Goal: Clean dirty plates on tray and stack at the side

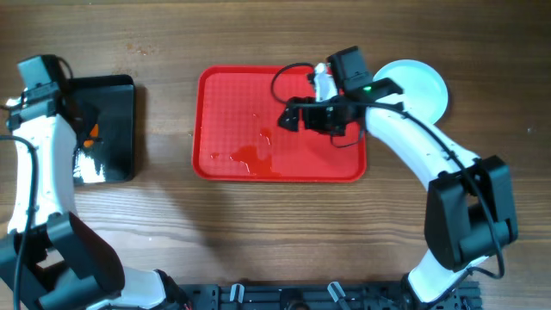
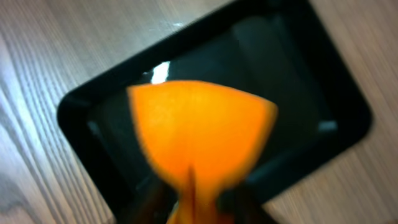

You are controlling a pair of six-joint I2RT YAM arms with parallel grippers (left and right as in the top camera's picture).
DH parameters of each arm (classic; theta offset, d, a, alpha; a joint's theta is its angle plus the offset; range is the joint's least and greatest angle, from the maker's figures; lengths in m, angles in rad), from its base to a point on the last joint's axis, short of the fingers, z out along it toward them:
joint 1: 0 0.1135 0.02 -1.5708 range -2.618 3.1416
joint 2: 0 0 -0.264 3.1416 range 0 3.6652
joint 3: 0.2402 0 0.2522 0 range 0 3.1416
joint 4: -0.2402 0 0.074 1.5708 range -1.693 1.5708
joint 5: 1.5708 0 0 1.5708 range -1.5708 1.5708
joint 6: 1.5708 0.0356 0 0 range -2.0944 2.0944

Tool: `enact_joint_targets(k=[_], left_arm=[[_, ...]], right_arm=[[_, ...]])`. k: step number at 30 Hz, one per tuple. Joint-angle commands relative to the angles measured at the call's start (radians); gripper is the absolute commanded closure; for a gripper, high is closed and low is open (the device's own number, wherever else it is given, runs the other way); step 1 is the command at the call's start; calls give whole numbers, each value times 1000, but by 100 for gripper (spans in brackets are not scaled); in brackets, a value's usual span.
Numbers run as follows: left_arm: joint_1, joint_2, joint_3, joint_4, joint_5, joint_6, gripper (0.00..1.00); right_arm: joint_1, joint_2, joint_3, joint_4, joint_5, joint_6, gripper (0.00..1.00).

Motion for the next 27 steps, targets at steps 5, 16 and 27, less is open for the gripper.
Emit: enact_joint_targets(k=[5, 16, 27], left_arm=[[34, 29, -7, 1, 183, 2, 54], [34, 29, -7, -88, 463, 2, 0], [34, 29, -7, -111, 468, 2, 0]], right_arm=[[67, -82, 2, 34, 80, 57, 1], [120, -492, 2, -58, 287, 23, 0], [330, -709, 2, -342, 520, 71, 0]])
